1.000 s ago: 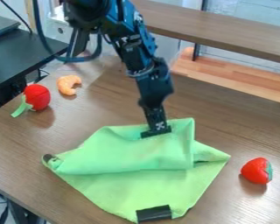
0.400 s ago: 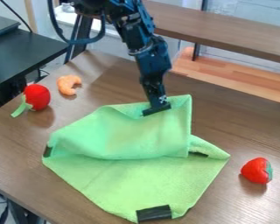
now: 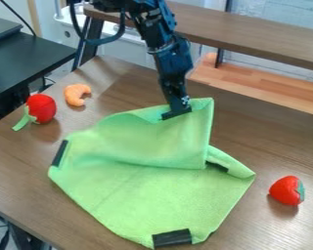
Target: Unfold the cloth from right to left
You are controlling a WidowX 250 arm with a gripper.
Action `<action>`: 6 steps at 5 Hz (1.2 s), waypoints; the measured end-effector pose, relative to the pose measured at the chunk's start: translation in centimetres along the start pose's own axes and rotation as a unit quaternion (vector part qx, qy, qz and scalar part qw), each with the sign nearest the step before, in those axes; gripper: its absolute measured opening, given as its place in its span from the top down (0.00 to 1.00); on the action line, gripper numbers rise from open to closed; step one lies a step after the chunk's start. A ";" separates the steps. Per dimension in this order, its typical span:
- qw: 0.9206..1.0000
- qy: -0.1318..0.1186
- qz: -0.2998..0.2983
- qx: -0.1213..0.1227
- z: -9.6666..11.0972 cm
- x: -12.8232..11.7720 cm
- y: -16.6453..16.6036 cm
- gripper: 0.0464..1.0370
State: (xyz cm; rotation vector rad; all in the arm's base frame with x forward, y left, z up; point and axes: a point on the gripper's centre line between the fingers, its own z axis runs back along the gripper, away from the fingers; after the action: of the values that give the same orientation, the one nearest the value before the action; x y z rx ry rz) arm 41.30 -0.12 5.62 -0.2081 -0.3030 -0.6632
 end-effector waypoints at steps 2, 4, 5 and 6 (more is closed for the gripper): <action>0.999 -0.006 0.045 0.002 0.4 0.7 3.1 1.00; 0.996 -0.009 0.085 -0.005 0.1 1.2 4.8 1.00; 0.993 -0.011 0.117 -0.020 -0.7 1.0 5.5 1.00; 0.990 -0.020 0.141 -0.017 -0.1 0.7 6.4 1.00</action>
State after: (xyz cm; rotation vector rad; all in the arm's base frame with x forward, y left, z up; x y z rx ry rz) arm 45.87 4.40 5.16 -0.2903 -0.2940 -0.3850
